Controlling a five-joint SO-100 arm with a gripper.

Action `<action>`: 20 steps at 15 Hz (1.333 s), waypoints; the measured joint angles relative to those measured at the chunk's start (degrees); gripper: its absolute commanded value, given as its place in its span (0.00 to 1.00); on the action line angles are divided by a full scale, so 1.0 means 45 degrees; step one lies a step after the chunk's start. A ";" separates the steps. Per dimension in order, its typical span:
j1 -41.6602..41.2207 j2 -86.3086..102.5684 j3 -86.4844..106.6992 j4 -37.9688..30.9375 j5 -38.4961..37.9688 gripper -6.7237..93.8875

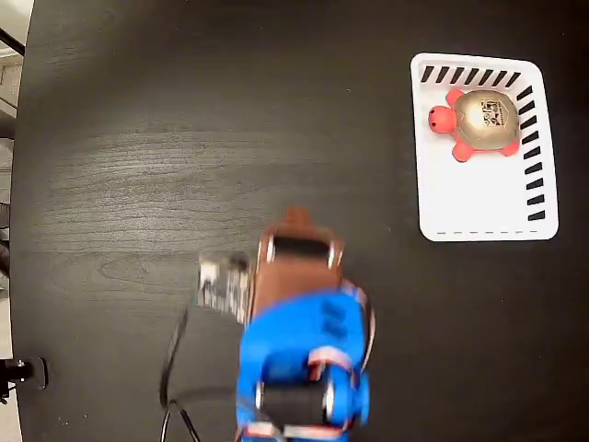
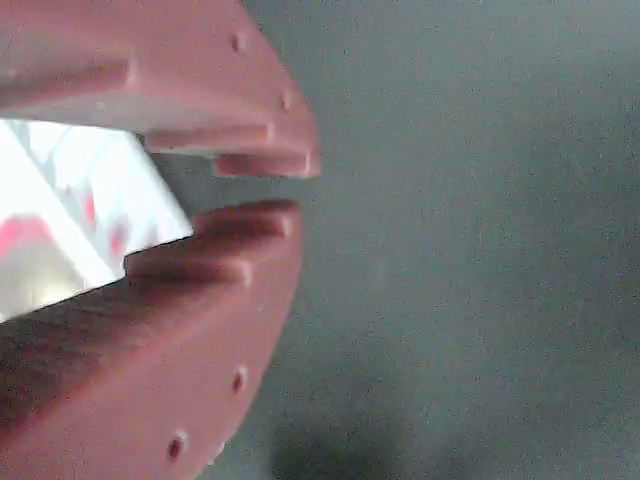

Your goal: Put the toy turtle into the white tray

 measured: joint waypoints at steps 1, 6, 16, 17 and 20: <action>-0.0039 0.1211 0.1309 -0.0098 -0.0059 0.07; -0.0254 0.7168 0.5801 0.1016 -0.0410 0.07; -0.0332 1.1211 0.6641 0.5664 -0.0391 0.07; -0.0391 1.1211 0.6621 0.5703 -0.0410 0.07; -0.0410 1.1211 0.6621 0.5703 -0.0410 0.07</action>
